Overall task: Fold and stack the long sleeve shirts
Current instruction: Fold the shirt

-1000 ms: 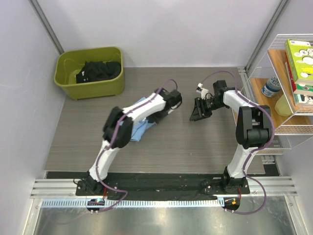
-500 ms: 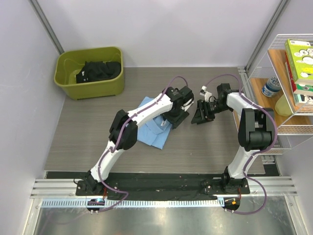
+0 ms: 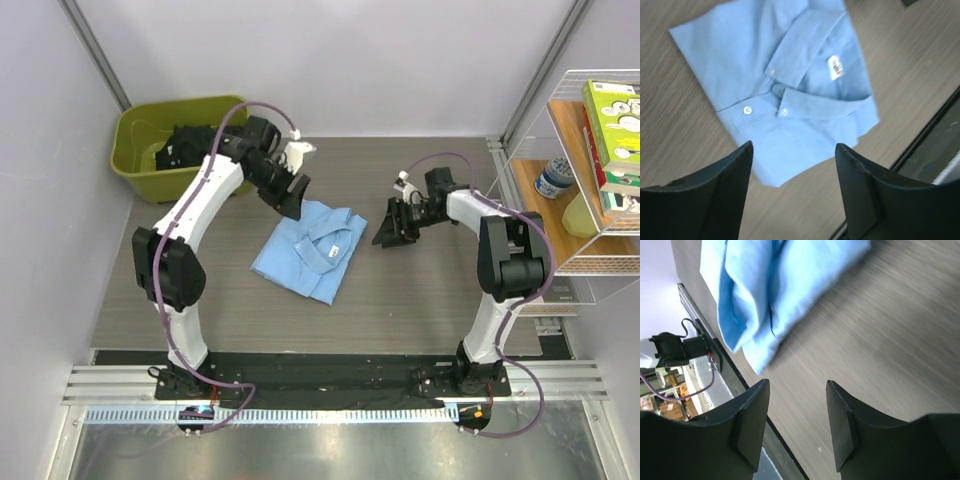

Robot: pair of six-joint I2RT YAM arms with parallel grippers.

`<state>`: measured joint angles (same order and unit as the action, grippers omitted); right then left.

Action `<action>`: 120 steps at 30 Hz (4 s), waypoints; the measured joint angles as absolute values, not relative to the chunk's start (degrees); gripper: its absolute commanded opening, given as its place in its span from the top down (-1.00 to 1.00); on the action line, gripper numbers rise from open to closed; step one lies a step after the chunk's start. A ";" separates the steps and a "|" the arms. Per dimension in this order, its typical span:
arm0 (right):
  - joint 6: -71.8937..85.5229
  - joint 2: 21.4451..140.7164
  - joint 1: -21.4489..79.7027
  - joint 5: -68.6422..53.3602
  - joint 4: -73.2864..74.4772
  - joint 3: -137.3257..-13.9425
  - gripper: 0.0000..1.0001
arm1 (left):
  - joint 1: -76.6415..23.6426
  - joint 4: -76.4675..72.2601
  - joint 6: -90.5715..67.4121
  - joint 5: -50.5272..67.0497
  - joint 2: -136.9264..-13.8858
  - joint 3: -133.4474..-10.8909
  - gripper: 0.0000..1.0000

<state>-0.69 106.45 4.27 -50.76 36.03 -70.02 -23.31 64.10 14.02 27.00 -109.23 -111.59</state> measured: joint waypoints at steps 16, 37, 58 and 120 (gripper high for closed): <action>12.60 121.75 12.23 -44.21 22.35 -78.28 0.88 | -28.29 54.68 28.45 23.18 -113.95 -85.84 0.17; -15.66 127.22 9.04 -39.24 45.04 -108.92 0.28 | -28.05 43.99 0.03 39.70 -109.69 -94.35 -0.19; -19.68 106.89 4.67 -43.51 56.88 -83.46 0.29 | -30.57 46.85 4.71 27.49 -108.47 -72.23 -0.04; -42.63 119.26 7.79 -41.60 65.34 -90.13 0.98 | -20.18 54.50 12.21 42.41 -119.20 -89.97 0.87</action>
<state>-42.63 119.26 7.79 -41.60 65.34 -90.13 -20.18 54.50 12.21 42.41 -119.20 -89.97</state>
